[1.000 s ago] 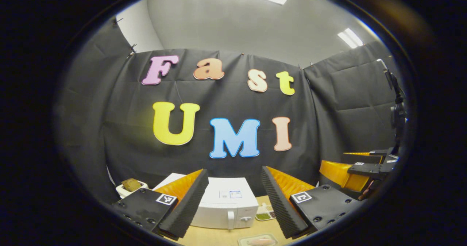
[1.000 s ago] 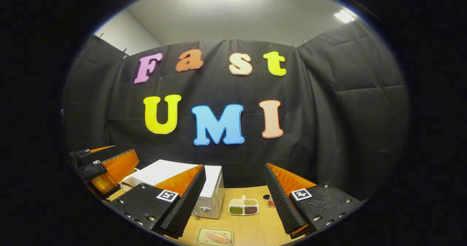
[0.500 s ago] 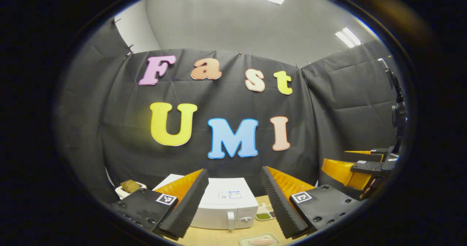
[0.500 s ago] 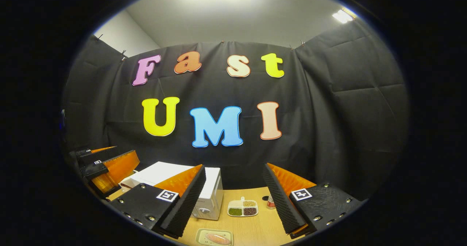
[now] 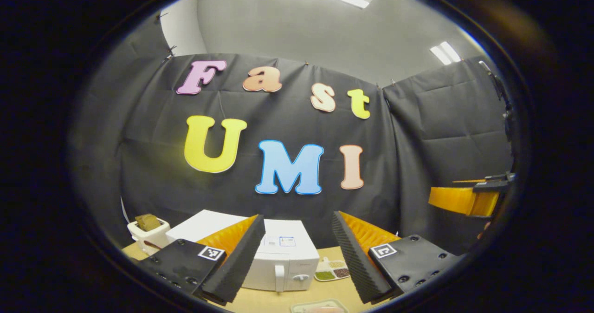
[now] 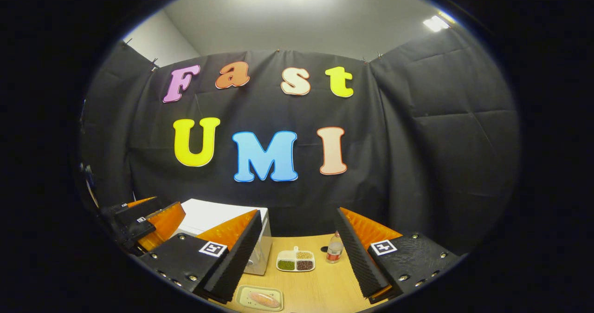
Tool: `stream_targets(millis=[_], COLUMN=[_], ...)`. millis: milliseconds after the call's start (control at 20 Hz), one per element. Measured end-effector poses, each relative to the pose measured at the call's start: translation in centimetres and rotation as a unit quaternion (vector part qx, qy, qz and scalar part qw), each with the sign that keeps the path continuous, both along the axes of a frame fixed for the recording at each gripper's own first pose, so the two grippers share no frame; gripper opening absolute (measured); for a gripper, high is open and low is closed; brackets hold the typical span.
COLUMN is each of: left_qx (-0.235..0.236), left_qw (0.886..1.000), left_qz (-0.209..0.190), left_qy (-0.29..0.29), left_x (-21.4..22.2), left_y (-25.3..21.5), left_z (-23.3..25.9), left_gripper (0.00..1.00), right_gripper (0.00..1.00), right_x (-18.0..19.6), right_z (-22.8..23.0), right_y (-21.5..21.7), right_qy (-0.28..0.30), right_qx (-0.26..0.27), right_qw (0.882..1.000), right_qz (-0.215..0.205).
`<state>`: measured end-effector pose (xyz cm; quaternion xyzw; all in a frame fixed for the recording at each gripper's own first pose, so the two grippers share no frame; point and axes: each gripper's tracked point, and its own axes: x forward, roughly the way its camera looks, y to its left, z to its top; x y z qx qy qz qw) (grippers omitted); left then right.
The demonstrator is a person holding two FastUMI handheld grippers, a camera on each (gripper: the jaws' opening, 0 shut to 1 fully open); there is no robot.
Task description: Open the microwave oven with the left hand, put the food in, and close the microwave oven.
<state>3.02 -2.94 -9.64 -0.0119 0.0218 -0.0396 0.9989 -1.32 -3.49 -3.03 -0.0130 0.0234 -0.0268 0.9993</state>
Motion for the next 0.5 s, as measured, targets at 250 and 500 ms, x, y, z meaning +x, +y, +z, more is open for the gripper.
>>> stream_targets(millis=[250, 500], left_qx=[0.009, -0.026], left_qw=[1.0, 0.995], left_qz=[0.007, 0.028], left_qy=[0.026, 0.089], left_x=[1.5, 3.4], left_y=[0.1, 1.2], left_z=[-5.9, -15.2], left_gripper=[0.99, 0.98], right_gripper=[0.96, 0.96], right_x=[-0.2, -0.6], right_z=[-1.9, -4.4], right_y=[-1.6, -2.5], right_qy=[0.024, 0.059], right_qx=[-0.003, -0.014], right_qw=[1.0, 0.998], right_qz=[-0.013, -0.014])
